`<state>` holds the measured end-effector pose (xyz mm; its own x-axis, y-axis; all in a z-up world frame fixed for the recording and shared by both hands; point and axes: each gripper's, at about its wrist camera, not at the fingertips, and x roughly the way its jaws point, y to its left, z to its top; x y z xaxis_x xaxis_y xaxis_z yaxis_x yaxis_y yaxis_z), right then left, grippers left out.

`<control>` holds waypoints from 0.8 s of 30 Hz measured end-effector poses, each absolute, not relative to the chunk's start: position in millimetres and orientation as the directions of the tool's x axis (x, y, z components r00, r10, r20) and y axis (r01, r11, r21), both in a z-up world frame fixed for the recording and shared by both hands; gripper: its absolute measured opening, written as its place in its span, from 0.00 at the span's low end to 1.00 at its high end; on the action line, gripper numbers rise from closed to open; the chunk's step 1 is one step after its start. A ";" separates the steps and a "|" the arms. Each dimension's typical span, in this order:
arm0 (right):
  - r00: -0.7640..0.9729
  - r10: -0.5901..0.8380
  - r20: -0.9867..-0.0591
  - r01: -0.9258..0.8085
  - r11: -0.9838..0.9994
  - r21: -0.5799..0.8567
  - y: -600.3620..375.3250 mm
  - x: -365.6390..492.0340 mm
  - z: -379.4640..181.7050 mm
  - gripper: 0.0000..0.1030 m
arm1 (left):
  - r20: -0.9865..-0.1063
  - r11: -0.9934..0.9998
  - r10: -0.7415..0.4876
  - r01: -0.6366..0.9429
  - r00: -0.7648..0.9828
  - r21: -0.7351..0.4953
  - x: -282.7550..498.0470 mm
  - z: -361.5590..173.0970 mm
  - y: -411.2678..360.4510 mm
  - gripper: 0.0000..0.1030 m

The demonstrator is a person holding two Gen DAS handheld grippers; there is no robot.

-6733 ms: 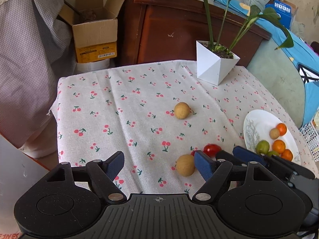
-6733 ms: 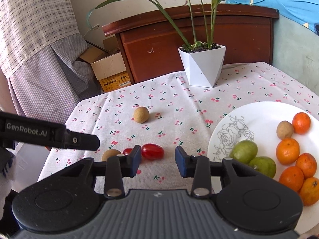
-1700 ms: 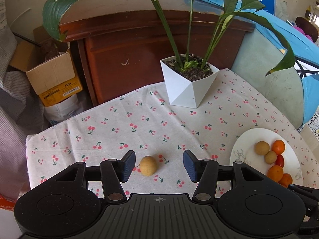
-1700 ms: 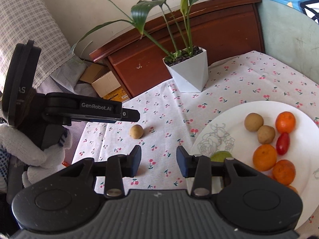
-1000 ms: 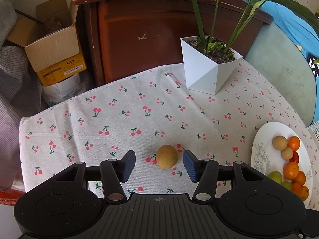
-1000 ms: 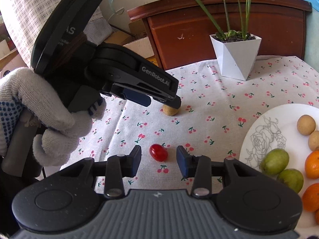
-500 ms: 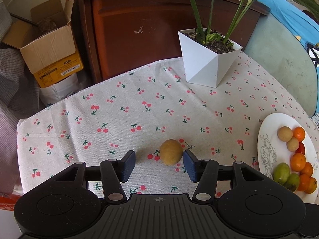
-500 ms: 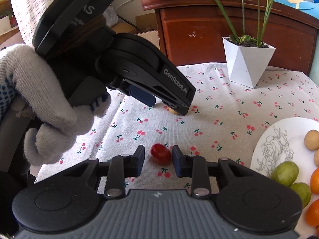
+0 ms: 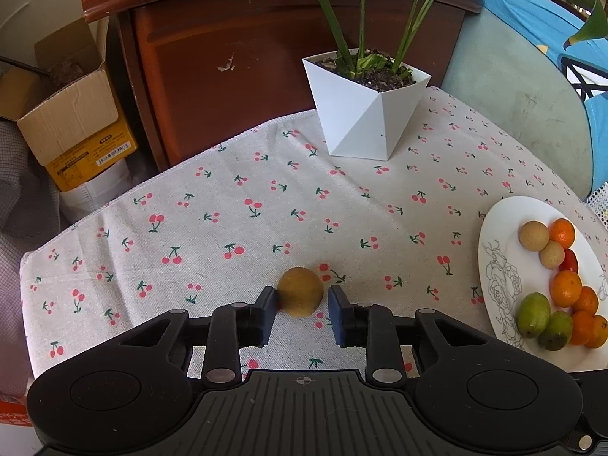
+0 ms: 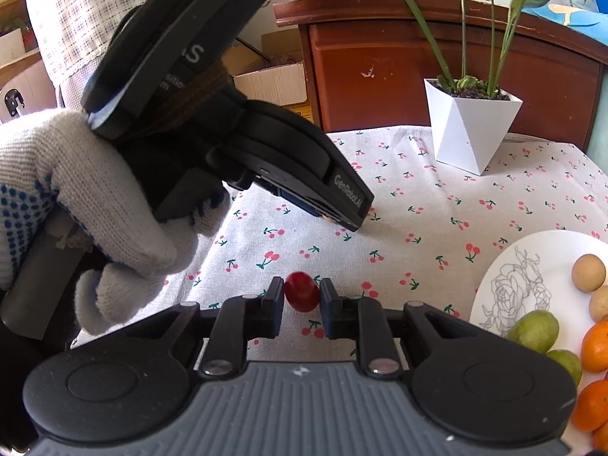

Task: Organize fruits
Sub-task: 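Carry the kiwi and tomato onto the plate and open both tools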

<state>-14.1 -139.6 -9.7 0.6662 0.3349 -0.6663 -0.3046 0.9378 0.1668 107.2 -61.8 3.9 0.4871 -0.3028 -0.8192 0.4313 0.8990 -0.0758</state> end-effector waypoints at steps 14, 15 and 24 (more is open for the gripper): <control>0.684 0.332 -0.650 -0.253 0.943 0.216 -161.2 -17.2 -3.4 0.19 | -0.786 0.908 -0.323 0.407 0.527 -0.101 102.1 14.0 -61.1 0.22; 0.690 0.330 -0.645 -0.247 0.944 0.219 -164.4 -18.0 -1.1 0.19 | -0.780 0.909 -0.329 0.403 0.532 -0.108 101.3 16.9 -61.3 0.22; 0.771 0.274 -0.576 -0.163 0.958 0.238 -208.1 -33.9 31.2 0.19 | -0.720 0.885 -0.404 0.440 0.564 -0.152 85.3 42.7 -79.0 0.22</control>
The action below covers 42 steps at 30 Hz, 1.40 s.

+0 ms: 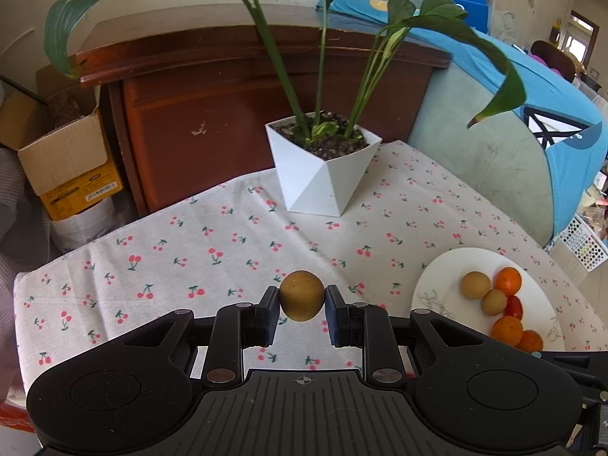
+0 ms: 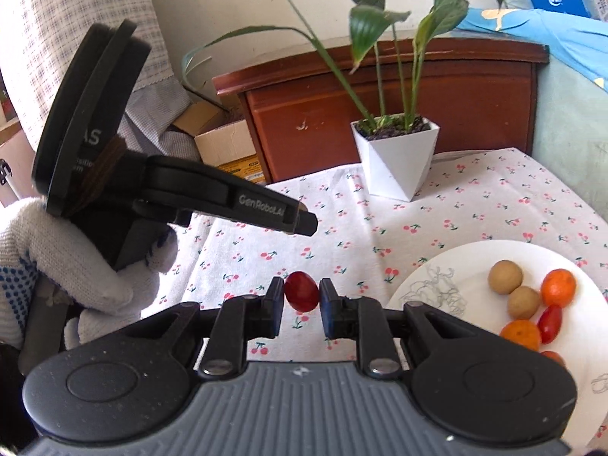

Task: Organize fruits
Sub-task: 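Carry the kiwi and tomato onto the plate and open both tools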

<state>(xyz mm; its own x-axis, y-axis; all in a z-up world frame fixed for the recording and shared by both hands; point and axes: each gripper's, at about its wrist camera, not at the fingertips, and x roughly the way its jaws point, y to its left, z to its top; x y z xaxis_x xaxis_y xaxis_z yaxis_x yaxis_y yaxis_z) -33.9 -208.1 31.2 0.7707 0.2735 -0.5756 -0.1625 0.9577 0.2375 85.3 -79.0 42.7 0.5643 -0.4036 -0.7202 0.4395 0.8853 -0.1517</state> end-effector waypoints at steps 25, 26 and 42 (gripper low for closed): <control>0.782 0.087 -0.617 0.077 0.969 0.235 -289.2 -60.1 28.8 0.22 | -0.722 0.800 -0.516 0.560 0.461 -0.215 51.5 28.5 -163.9 0.23; 0.783 0.085 -0.616 0.082 0.968 0.237 -289.5 -60.4 29.5 0.22 | -0.722 0.800 -0.516 0.560 0.461 -0.213 51.1 28.9 -164.2 0.23; 0.745 -0.017 -0.666 0.218 0.951 0.219 -304.2 -67.4 44.2 0.61 | -0.724 0.854 -0.451 0.488 0.522 -0.181 34.9 48.5 -163.0 0.74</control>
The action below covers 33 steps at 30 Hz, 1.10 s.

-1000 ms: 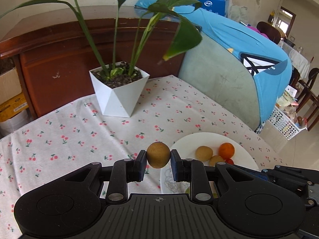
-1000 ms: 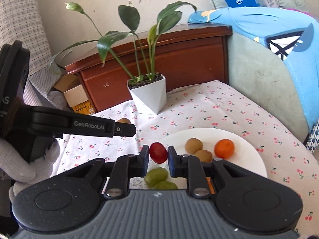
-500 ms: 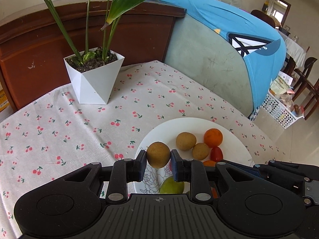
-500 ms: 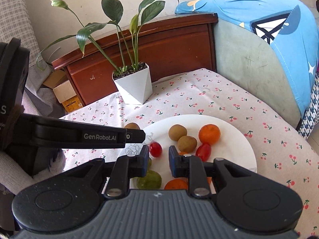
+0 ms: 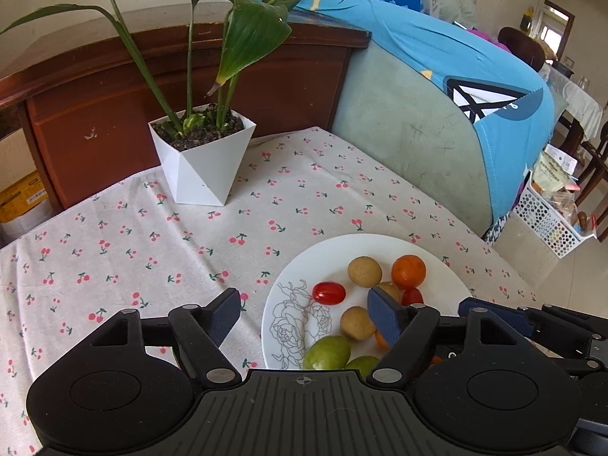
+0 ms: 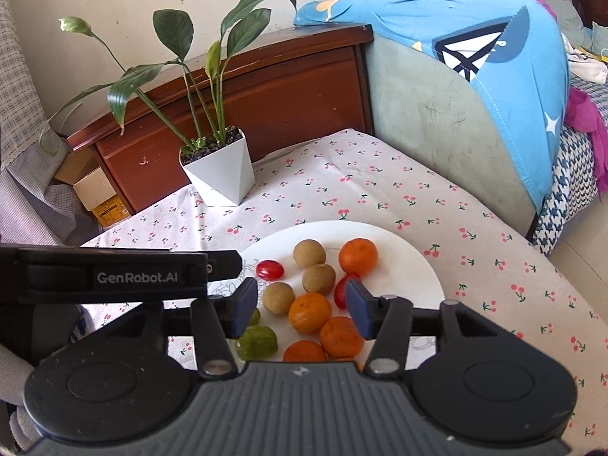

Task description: Organize fruits

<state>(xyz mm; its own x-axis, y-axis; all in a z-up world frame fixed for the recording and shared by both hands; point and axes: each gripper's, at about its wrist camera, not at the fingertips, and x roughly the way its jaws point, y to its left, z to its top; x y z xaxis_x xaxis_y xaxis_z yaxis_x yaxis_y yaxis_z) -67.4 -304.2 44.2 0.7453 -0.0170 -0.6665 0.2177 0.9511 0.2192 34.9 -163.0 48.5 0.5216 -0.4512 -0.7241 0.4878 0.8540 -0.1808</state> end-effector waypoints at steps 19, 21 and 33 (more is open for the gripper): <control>0.674 -0.196 -0.712 0.431 0.887 0.164 -306.0 -97.3 57.7 0.82 | -0.774 0.936 -0.278 0.342 0.569 -0.085 -2.5 53.4 -142.7 0.85; 0.663 -0.217 -0.716 0.455 0.877 0.156 -304.9 -100.1 58.2 0.84 | -0.784 0.940 -0.254 0.335 0.567 -0.062 -6.6 50.6 -142.8 0.86; 0.610 -0.233 -0.758 0.470 0.876 0.109 -286.0 -111.3 47.6 0.87 | -0.813 0.952 -0.203 0.303 0.546 -0.034 -23.8 41.0 -136.3 0.86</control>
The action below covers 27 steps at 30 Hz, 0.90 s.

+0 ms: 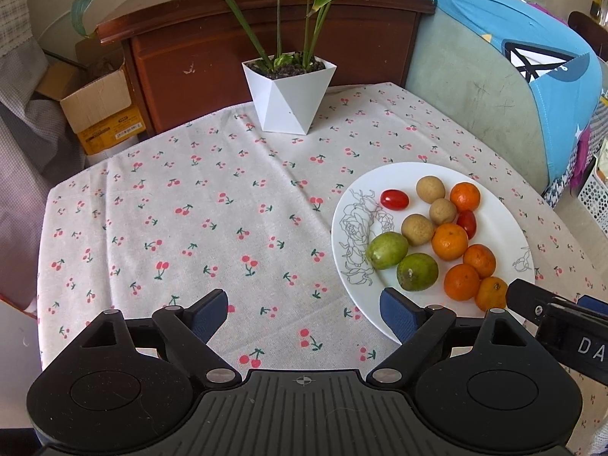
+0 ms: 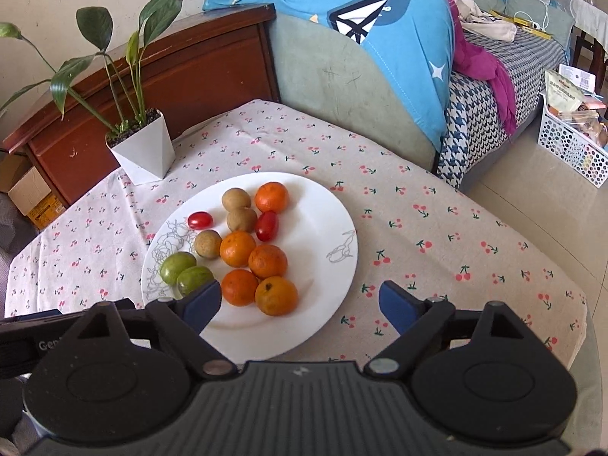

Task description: Organize fruits

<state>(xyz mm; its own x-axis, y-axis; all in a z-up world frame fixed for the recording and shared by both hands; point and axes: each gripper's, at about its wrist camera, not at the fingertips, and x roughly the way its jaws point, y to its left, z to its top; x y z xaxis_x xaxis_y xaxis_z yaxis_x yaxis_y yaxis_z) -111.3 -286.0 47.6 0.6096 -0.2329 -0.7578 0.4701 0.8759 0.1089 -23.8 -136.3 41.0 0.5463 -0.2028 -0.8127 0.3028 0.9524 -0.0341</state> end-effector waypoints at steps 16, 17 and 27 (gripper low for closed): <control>0.579 -0.286 -0.764 0.505 0.861 0.060 -282.4 -109.1 40.7 0.87 | -0.824 0.950 -0.168 0.311 0.541 0.011 -31.2 36.9 -138.2 0.86; 0.577 -0.284 -0.766 0.503 0.862 0.060 -281.9 -108.6 40.1 0.88 | -0.826 0.951 -0.165 0.310 0.539 0.013 -30.8 36.2 -138.4 0.86; 0.571 -0.285 -0.770 0.489 0.871 0.040 -276.3 -104.4 36.6 0.89 | -0.830 0.950 -0.140 0.309 0.540 0.041 -29.6 33.9 -138.8 0.87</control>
<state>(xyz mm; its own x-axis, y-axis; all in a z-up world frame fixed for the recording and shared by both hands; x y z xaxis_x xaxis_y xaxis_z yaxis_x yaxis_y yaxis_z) -104.4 -276.3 36.6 0.5712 -0.2847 -0.7699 0.4889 0.8714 0.0405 -29.6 -138.8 33.9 0.5402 -0.1401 -0.8298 0.3090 0.9502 0.0407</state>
